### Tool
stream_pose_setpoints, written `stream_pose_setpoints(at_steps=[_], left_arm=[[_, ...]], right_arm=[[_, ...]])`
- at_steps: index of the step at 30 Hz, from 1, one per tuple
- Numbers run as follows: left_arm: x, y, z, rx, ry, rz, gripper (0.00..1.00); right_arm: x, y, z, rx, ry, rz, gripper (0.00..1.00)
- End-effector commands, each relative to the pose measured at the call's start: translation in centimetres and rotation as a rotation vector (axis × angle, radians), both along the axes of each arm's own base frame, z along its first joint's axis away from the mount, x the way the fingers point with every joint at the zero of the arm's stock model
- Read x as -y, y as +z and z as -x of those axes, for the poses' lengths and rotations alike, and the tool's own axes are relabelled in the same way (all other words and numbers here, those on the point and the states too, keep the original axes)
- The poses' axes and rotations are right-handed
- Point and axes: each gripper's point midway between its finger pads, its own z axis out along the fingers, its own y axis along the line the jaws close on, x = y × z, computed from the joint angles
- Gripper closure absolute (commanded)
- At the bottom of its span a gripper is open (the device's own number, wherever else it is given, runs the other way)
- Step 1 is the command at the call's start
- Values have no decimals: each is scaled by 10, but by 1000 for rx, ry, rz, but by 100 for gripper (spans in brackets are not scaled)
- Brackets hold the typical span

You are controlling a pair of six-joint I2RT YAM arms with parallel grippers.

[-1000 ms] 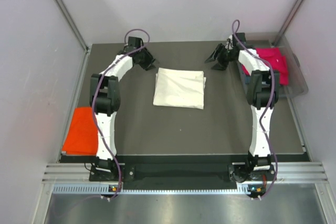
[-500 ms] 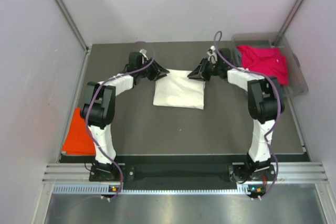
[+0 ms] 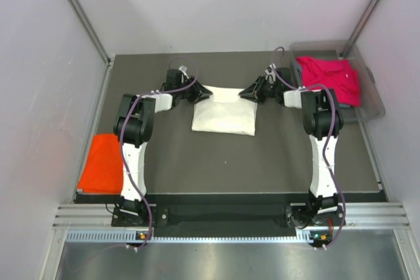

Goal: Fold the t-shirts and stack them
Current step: Fold the tshirt

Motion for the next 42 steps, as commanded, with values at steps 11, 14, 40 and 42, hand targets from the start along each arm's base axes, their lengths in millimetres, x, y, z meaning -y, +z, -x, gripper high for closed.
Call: stream_pose_setpoints(at_steps=[11,14,40,42], left_arm=[[8,72,-9,113,-94,52,57],[5,55,-8,91,-65,56,57],[-4,79,74,13,-121,123,61],[1,62,86,-14,-126,148,66]], right_arm=[[6,99,-24,157,-39,6,62],[-17,94,-16,147,-56,-77,59],[-12,97,85,48,195,41,48],[-30,92,98,72,244,-19,59]])
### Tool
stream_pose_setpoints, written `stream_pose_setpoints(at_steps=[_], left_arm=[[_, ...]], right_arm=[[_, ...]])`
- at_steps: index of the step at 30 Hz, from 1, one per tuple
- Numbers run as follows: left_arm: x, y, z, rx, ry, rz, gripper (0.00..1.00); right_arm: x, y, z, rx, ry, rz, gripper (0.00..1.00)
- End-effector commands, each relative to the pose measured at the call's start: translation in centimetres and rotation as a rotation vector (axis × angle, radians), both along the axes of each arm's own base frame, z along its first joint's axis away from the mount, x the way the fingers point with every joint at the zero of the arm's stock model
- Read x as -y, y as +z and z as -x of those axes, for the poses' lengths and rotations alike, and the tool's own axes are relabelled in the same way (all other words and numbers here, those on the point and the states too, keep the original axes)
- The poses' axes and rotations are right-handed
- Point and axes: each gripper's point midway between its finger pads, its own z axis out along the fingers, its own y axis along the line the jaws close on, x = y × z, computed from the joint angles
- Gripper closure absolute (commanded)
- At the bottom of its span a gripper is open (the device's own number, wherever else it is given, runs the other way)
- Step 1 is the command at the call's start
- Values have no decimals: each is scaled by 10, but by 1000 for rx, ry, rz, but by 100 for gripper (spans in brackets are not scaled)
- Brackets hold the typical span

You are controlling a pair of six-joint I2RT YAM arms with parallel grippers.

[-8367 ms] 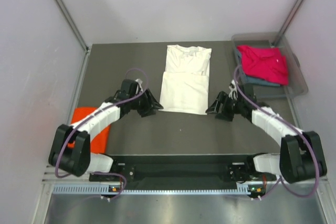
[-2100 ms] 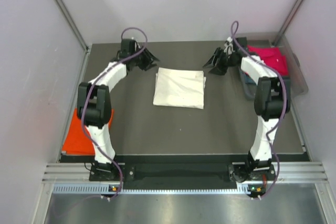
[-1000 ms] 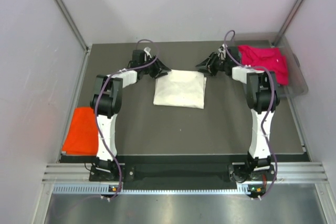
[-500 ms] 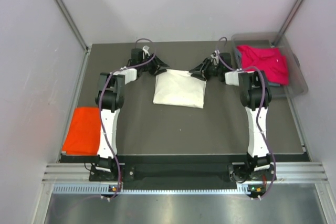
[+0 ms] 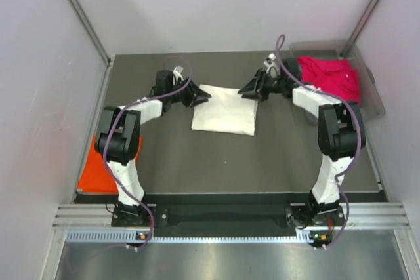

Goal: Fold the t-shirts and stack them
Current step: Fold the tshirt

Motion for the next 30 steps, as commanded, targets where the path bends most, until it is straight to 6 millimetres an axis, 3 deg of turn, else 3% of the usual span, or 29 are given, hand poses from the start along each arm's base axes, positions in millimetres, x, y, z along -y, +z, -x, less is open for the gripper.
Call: stream_pose_setpoints(at_steps=[1,2,3,6,8,10,11,12,13,14,15,16,17,18,20,23,24,26,27,29,30], left_arm=[[10,-24,21,-42,-24,61,67],[15,-38,27,-74,-37,51,68],[18,-47,30,-88,-48,44,70],[17,-88,42,-148,-67,-38,73],[-1,-121,53,-220,-59,-138,76],[-19,-135,64,-278,-49,-179,77],[-29,-124,61,-265,-30,-145,77],[-32,-123,71,-280,-27,-124,76],[-34,-103,72,-246,-29,-114,72],[-33,-97,76,-242,-43,-128,70],[-30,-85,76,-226,-60,-132,68],[-27,-67,78,-186,-79,-130,67],[-22,-59,82,-181,-97,-122,65],[-19,-51,85,-171,-106,-106,64],[-10,-34,88,-156,-105,-60,64],[-1,-33,82,-146,-82,12,64],[2,-32,75,-113,-77,33,65],[8,-53,72,-171,-65,61,68],[10,-56,67,-171,-63,65,69],[6,-80,71,-217,-43,34,71],[0,-90,75,-232,-28,-2,71]], right_arm=[[-48,-28,56,-123,149,-103,64],[-52,-31,59,-109,167,-121,70],[-53,-50,70,-165,173,-124,74],[-46,-76,76,-196,178,-133,75],[-26,-96,80,-232,134,-116,75],[3,-114,86,-278,78,-70,76],[15,-121,87,-294,52,-39,76],[25,-115,87,-276,39,-14,78],[44,-121,94,-296,26,45,78],[50,-117,97,-286,32,77,78],[55,-100,90,-183,65,126,78],[60,-100,102,-233,73,175,77],[61,-92,101,-212,82,189,77],[57,-73,98,-162,89,189,77],[49,-56,93,-125,83,190,76],[9,-30,82,-66,111,125,75],[-16,-30,82,-96,140,95,75],[-43,-30,75,-86,170,60,75],[-65,-40,77,-139,195,38,75],[-85,-42,72,-112,222,-19,74],[-89,-61,78,-183,215,-28,74]])
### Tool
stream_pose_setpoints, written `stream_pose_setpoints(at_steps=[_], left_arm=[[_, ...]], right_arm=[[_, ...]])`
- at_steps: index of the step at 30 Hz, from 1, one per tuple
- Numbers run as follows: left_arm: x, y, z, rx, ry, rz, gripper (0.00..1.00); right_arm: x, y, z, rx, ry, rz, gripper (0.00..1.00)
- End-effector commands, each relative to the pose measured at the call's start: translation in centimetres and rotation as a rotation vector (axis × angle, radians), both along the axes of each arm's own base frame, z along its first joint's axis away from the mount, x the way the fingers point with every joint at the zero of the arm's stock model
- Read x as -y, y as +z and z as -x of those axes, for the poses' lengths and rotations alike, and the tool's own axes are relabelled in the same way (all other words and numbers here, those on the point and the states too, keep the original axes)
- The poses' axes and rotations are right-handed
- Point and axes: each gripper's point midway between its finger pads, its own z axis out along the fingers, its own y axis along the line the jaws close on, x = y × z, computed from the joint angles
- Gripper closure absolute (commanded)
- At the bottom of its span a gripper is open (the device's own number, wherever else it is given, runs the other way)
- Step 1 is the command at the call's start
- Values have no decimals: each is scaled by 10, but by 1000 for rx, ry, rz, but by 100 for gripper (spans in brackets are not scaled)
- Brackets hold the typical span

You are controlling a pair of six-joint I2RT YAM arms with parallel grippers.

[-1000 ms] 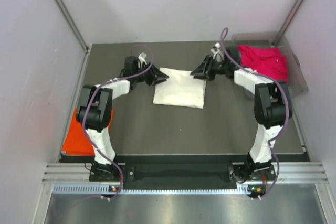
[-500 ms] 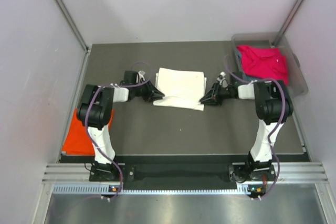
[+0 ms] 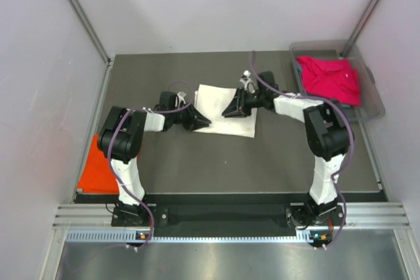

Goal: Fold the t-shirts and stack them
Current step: Fold the tshirt

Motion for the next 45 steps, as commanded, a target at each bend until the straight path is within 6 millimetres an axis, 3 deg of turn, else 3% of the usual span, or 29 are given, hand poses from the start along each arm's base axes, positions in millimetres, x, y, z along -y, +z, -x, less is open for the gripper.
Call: stream_pose_setpoints(at_steps=[1,5,6,8,9,10,12,15,17,19,20,21,22,23,24,25,26,27,28,30,34,35,37,40,41,42,43,44,45], left_arm=[[-10,-26,7,-10,25,-65,71],[-36,-73,52,-132,-1,-207,73],[-40,-76,59,-148,-5,-220,73],[-44,-70,73,-161,-14,-238,74],[-43,-63,75,-152,-22,-228,73],[-42,-44,73,-100,-27,-221,72],[-44,-25,75,-77,-33,-238,68],[-39,20,49,59,-33,-220,66],[-30,41,21,126,-32,-184,67],[-24,33,-1,112,-30,-155,67],[-18,50,-28,180,-22,-125,68],[-14,37,-44,164,-10,-106,68],[-10,49,-67,219,-1,-76,68],[-8,45,-80,226,9,-61,68],[-6,20,-91,172,25,-55,68],[-6,18,-107,206,38,-41,69],[-3,21,-123,235,41,-30,70],[-4,-6,-129,204,43,-49,72],[-4,-6,-142,227,51,-53,74],[-11,-32,-150,210,56,-80,74],[-39,-51,-158,179,114,-117,72],[-45,-49,-159,180,127,-112,72],[-61,-41,-157,172,148,-110,71],[-71,-12,-148,202,123,-157,69],[-74,-5,-142,193,117,-183,68],[-81,15,-131,191,122,-233,67],[-85,16,-116,164,126,-257,66],[-89,24,-106,158,136,-277,64],[-94,53,-92,174,155,-297,60]], right_arm=[[-25,-25,2,-87,-1,-88,74],[14,-64,19,-163,-61,-51,74],[37,-74,23,-157,-83,-26,74],[66,-84,34,-195,-108,44,75],[87,-75,31,-123,-108,76,75],[102,-77,41,-169,-123,141,75],[122,-46,27,-61,-144,196,75],[116,0,1,39,-173,156,72],[107,6,-16,7,-201,107,71],[99,21,-45,50,-231,52,70],[94,18,-57,6,-266,13,68],[92,25,-75,59,-288,-27,67],[88,27,-86,67,-303,-62,66],[82,16,-101,11,-324,-98,65],[79,18,-115,46,-327,-136,64],[78,13,-123,36,-334,-154,64],[75,0,-135,12,-342,-161,63],[75,-6,-142,14,-346,-163,63],[74,-26,-145,-18,-346,-152,63],[75,-35,-154,-15,-348,-141,62],[97,-68,-160,-45,-369,-30,62],[111,-64,-169,23,-357,20,62],[130,-73,-158,-37,-359,140,61],[160,-45,-154,36,-333,313,53],[163,-17,-154,123,-305,353,47],[171,-10,-146,124,-306,414,44],[174,20,-141,191,-308,447,40],[172,28,-129,225,-262,507,32],[180,36,-125,264,-281,588,27]])
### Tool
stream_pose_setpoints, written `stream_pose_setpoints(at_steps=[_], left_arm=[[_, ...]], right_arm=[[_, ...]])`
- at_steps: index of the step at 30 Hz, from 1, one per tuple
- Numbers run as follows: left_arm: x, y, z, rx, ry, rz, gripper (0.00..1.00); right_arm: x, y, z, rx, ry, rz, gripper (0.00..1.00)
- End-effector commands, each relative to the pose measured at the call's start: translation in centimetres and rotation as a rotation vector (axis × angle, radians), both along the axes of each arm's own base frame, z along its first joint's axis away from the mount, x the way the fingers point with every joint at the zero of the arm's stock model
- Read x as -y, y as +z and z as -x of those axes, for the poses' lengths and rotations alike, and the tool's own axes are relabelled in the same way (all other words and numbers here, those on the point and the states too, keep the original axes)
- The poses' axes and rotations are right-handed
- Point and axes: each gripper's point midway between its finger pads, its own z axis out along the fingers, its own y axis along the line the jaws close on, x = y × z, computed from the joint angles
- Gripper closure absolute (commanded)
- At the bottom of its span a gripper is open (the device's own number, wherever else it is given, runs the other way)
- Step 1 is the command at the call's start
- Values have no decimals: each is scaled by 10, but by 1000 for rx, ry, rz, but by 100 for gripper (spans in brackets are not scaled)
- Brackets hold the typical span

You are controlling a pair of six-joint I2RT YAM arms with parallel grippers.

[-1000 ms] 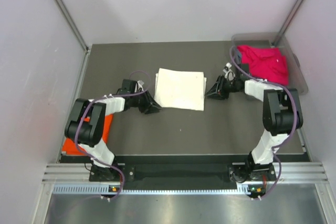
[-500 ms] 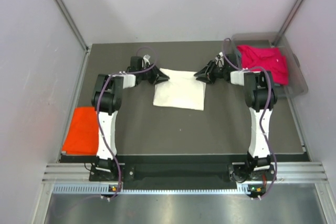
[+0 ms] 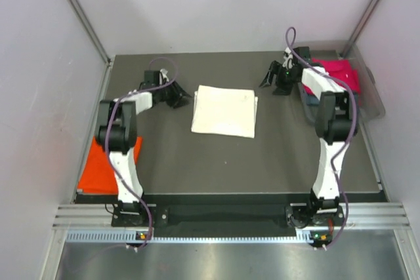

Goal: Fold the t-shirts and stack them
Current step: Fold the tshirt, then neatly place the folded tshirt to the corner

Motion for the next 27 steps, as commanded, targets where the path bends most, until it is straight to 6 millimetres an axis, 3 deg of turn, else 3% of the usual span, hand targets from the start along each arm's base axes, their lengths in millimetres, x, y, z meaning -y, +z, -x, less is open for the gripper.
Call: stream_pose_setpoints(at_steps=[1,2,3,4,5,6,7,8,10,11,13,14,15,17,18,21,22,23,25,27], left_arm=[[-33,43,50,-15,72,-161,58],[-36,74,62,26,105,-150,56],[-39,75,79,-7,120,-152,54],[-46,62,101,-60,152,-179,53],[-52,64,114,-81,182,-199,52],[-57,83,126,-58,221,-205,50],[-64,72,147,-118,246,-234,45],[-67,85,155,-88,271,-234,42],[-73,79,177,-138,283,-258,39],[-79,83,183,-144,324,-272,39],[-89,82,195,-188,363,-290,39],[-94,83,205,-214,385,-301,39],[-102,86,205,-221,416,-306,39],[-114,89,213,-253,461,-331,39],[-128,95,210,-256,514,-339,39],[-141,100,208,-274,543,-335,39],[-144,99,207,-279,548,-334,39],[-151,97,205,-297,567,-331,39],[-156,94,208,-348,577,-319,39],[-164,89,210,-385,598,-303,39]], right_arm=[[23,106,30,234,80,316,23],[9,103,46,243,140,357,17],[5,106,53,263,152,408,16],[-2,109,61,282,180,441,15],[-26,110,83,316,268,481,12],[-30,110,89,345,285,559,11],[-40,108,99,375,331,608,10],[-65,106,120,460,448,671,9],[-73,98,141,552,557,817,8],[-106,102,156,660,638,836,8],[-116,92,174,767,765,976,7],[-143,94,189,860,827,980,7],[-151,91,196,894,876,997,7],[-171,84,206,988,969,1042,12],[-177,80,209,1014,1010,1050,14],[-202,71,210,1096,1113,1108,21],[-209,58,208,1089,1168,1132,24],[-221,65,205,1113,1168,1129,33],[-236,52,200,1112,1227,1144,45],[-244,40,199,1100,1282,1131,47]])
